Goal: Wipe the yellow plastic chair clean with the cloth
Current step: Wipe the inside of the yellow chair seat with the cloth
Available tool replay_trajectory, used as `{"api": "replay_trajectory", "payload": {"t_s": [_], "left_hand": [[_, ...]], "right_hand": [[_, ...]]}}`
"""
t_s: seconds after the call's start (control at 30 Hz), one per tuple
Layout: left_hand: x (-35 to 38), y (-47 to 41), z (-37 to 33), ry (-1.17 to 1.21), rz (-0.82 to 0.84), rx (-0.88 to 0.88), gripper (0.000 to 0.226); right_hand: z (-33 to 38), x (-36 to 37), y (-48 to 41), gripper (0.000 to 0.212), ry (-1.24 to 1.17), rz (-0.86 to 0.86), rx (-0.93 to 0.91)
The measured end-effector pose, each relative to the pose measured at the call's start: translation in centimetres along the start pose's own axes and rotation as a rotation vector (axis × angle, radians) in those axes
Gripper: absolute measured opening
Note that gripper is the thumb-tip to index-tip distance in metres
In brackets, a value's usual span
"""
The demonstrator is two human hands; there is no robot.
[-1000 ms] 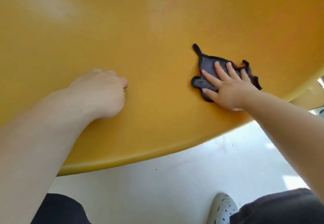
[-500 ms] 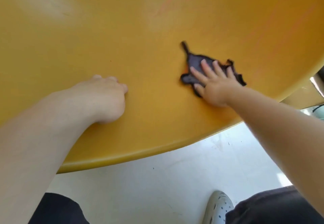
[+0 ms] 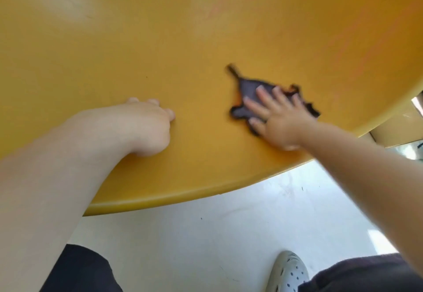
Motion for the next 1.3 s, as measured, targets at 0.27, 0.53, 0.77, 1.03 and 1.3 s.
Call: {"api": "replay_trajectory", "payload": {"t_s": [0.27,0.53,0.77,1.03,1.3], "left_hand": [[-0.6,0.0,0.2,0.016,-0.128,0.002,0.053],[-1.3,-1.0,-2.3,0.083,-0.276,0.093,0.044],[-1.6,-1.2,-4.3,0.078,-0.261,0.157,0.047],[-1.6,-3.5,-7.1,0.079,-0.278,0.244,0.048],[-2.9,-6.1,-11.9,0.143,-0.275,0.238,0.083]], "right_hand": [[7.5,0.4,0.7,0.075,-0.163,0.018,0.004],[1.8,0.9,6.9,0.082,0.026,0.095,-0.282],[-5.1,-2.0,-3.2,0.108,-0.088,0.089,0.294],[-0.2,0.2,8.5,0.101,-0.066,0.184,-0.027],[-14.9,-6.1,-5.2,0.086,0.173,-0.406,0.34]]}}
Point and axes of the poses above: each hand's wrist, its own y-axis away from the middle knuckle, its own x-axis out of the palm, z = x × y, the point moved 1 cm from there along -y, towards the middle knuckle, and after that the axes turned 7 degrees about x, right-handed, at the moved point
